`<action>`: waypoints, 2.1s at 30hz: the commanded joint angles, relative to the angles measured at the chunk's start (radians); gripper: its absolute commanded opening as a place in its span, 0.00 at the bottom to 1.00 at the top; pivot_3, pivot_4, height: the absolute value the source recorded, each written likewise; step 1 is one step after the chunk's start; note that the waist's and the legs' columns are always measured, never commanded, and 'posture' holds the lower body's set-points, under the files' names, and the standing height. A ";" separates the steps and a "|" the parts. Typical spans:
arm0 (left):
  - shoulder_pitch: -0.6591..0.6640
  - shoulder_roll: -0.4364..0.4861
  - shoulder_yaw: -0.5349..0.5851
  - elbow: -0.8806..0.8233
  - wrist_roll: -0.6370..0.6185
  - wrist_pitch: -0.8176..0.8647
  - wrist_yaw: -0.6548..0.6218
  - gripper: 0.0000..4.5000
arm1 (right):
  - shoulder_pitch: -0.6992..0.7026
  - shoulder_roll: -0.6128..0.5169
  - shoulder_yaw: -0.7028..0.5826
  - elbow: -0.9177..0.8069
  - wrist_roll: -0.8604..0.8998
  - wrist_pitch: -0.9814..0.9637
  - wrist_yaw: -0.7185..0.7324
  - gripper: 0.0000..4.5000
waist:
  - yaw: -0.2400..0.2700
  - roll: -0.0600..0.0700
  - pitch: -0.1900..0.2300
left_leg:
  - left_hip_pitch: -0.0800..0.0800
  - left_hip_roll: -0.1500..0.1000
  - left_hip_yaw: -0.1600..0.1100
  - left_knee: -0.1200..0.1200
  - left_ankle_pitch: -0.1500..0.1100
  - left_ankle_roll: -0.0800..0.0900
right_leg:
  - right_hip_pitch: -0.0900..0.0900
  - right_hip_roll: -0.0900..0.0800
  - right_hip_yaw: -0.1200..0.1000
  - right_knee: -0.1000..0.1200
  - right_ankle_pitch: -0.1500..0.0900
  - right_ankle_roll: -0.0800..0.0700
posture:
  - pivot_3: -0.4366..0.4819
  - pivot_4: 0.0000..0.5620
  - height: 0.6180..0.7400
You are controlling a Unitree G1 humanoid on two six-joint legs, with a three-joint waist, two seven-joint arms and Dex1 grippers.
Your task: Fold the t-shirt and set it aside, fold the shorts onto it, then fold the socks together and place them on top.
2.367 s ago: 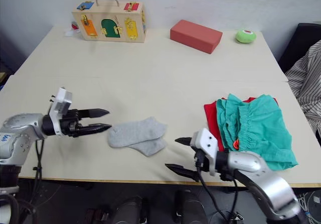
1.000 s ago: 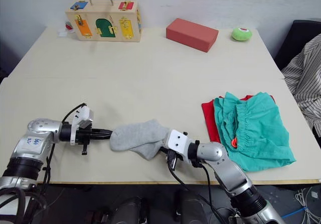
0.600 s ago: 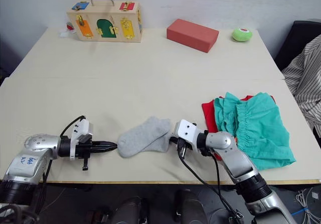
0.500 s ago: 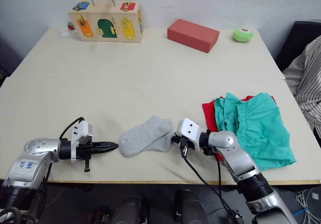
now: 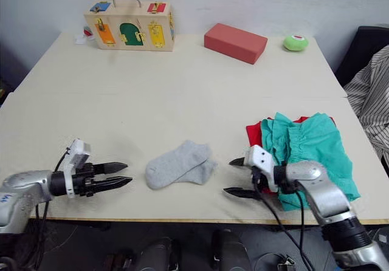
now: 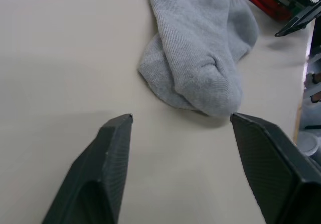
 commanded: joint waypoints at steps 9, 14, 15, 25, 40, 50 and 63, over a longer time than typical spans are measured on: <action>-0.096 -0.265 -0.006 -0.307 -0.099 0.496 0.496 0.89 | -0.461 0.168 0.153 0.240 0.013 0.452 -0.135 1.00 | -0.012 -0.001 0.000 | -0.001 -0.001 -0.001 0.000 0.002 -0.004 | -0.001 0.000 0.000 0.001 -0.001 -0.001 | 0.48 0.27 1.00; -0.135 -0.392 0.033 -0.361 -0.111 0.630 0.602 0.89 | -0.579 0.258 0.233 0.444 -0.078 0.418 -0.131 1.00 | 0.005 0.000 -0.001 | -0.002 -0.003 -0.001 0.002 0.003 -0.002 | 0.000 -0.002 0.000 0.002 0.000 0.000 | 0.48 0.27 1.00; -0.120 -0.381 0.019 -0.373 -0.120 0.632 0.603 0.89 | -0.601 0.286 0.234 0.473 -0.081 0.423 -0.135 1.00 | 0.003 0.000 -0.002 | -0.002 -0.003 -0.001 0.002 0.003 -0.002 | 0.000 -0.002 0.000 0.001 0.000 0.000 | 0.48 0.27 1.00; -0.042 -0.398 -0.011 -0.374 -0.069 0.564 0.648 0.61 | -0.649 0.329 0.261 0.589 -0.188 0.335 -0.106 0.96 | -0.013 0.002 -0.003 | 0.002 -0.003 -0.001 0.001 0.003 -0.003 | 0.003 -0.002 0.000 0.001 0.000 0.000 | 0.48 0.27 1.00; 0.021 -0.351 -0.022 -0.323 -0.081 0.398 0.558 0.00 | -0.610 0.343 0.228 0.560 -0.214 0.267 -0.052 0.01 | -0.013 0.003 -0.004 | 0.001 -0.003 -0.001 0.000 0.002 -0.002 | 0.003 -0.002 0.000 -0.001 0.000 0.000 | 0.48 0.27 1.00; 0.015 -0.249 0.082 -0.294 -0.177 0.347 0.431 0.00 | -0.601 0.296 0.166 0.408 -0.149 0.330 -0.011 0.01 | -0.017 0.004 -0.003 | -0.005 -0.001 0.000 -0.001 0.002 -0.003 | -0.005 -0.001 0.000 -0.001 0.000 -0.001 | 0.48 0.27 1.00; -0.169 -0.176 0.183 -0.156 -0.335 0.533 0.428 0.00 | -0.499 0.265 0.072 0.142 -0.034 0.491 -0.106 0.01 | -0.016 0.004 -0.003 | -0.006 -0.001 0.000 -0.001 0.002 -0.003 | -0.006 -0.001 0.000 -0.001 0.000 -0.001 | 0.48 0.27 1.00</action>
